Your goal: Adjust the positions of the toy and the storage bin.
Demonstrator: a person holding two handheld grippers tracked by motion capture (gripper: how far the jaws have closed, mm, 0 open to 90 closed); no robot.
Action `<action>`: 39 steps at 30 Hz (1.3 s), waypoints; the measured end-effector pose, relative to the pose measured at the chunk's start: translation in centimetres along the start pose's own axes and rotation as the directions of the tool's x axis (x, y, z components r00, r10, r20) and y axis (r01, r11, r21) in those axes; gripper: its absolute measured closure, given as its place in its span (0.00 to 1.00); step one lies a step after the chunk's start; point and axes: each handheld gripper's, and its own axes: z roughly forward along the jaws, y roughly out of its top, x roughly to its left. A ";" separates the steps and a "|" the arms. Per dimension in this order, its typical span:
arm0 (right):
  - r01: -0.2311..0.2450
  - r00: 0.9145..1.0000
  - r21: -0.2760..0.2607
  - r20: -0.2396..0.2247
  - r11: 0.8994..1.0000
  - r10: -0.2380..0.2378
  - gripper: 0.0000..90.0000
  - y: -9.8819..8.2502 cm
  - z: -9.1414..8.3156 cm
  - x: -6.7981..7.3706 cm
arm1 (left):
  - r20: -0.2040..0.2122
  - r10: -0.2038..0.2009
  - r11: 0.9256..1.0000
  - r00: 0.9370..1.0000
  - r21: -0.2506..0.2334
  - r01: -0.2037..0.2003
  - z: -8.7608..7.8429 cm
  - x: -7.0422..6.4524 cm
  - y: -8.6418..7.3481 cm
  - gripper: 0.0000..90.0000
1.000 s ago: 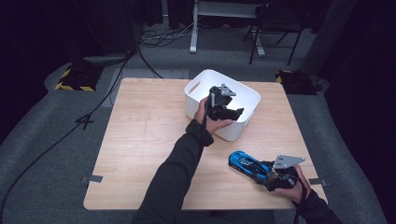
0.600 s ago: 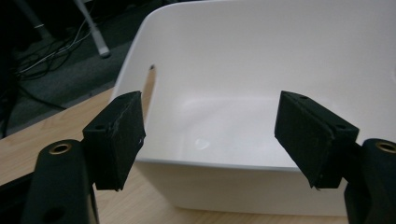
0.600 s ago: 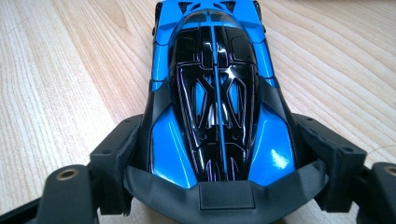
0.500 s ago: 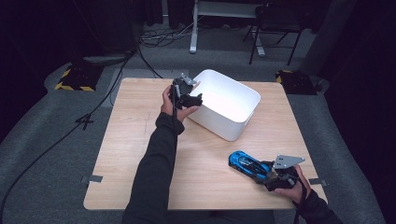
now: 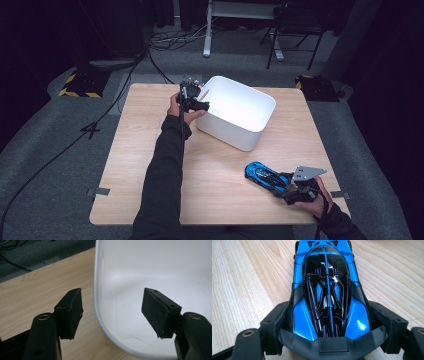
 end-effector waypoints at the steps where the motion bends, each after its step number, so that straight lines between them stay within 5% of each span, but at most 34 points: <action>1: -0.001 1.000 0.001 -0.001 1.000 0.001 0.27 0.0 0.0 0.0 | 0.006 0.001 1.000 1.000 -0.001 -0.001 -0.1 -0.1 -0.1 0.40; 11: 0.000 1.000 0.000 -0.001 1.000 0.000 0.27 0.0 0.0 0.0 | 0.023 0.038 0.999 0.999 0.031 -0.039 -2.3 -2.0 -2.0 0.34; 24: -0.001 1.000 0.000 0.000 1.000 0.001 0.27 0.0 0.0 0.0 | 0.050 -0.046 0.999 0.998 -0.010 0.047 -3.4 -7.3 -4.3 0.23; 31: 0.005 1.000 0.001 -0.004 1.000 -0.005 0.27 0.0 -0.1 -0.1 | 0.038 -0.028 0.999 0.999 -0.022 0.029 -3.1 -9.1 -4.1 0.22; 39: 0.006 1.000 0.002 -0.007 1.000 -0.006 0.27 -0.1 -0.1 -0.2 | 0.041 0.028 0.997 0.999 -0.076 -0.025 -4.0 -9.2 -4.3 0.21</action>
